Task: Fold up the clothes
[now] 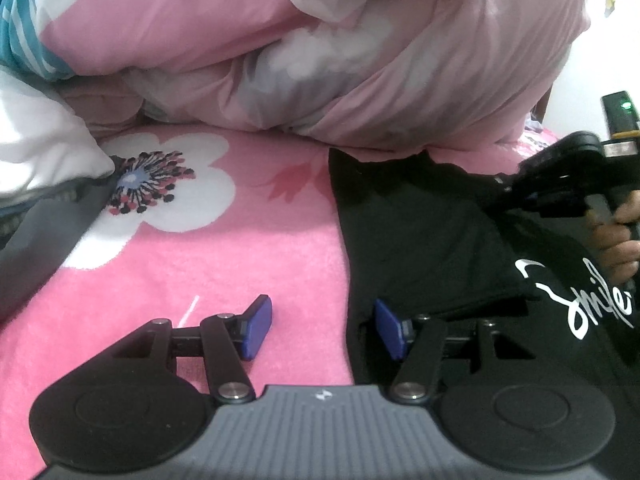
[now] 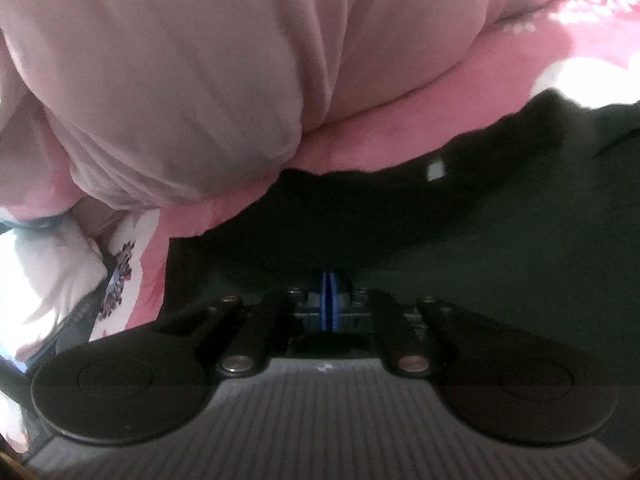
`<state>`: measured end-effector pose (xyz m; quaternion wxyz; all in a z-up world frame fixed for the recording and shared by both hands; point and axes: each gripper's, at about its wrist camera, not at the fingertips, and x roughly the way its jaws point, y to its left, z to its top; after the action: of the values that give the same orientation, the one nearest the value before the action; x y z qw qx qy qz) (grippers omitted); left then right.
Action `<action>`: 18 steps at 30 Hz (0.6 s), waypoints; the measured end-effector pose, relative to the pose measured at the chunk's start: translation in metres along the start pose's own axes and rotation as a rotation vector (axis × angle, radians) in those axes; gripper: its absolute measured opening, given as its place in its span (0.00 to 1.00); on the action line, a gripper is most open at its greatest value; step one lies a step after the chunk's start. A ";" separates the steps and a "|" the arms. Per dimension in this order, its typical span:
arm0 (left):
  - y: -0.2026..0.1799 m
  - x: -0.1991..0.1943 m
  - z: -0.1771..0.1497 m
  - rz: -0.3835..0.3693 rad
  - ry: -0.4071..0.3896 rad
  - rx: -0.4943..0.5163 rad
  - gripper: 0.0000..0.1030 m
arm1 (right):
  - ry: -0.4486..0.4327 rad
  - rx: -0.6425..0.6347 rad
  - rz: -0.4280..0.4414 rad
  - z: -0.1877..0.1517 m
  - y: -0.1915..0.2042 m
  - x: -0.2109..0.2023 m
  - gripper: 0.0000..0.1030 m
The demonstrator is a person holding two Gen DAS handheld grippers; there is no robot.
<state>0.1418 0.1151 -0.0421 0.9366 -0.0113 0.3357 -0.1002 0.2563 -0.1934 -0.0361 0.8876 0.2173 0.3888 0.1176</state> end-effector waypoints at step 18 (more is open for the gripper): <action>0.016 -0.010 0.005 -0.052 0.008 -0.101 0.57 | 0.118 -0.650 0.059 -0.059 0.088 -0.060 0.06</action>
<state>0.1401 0.1330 -0.0330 0.9305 -0.0668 0.3437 -0.1075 0.1692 -0.1219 0.0088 0.8825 -0.0735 0.3755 0.2735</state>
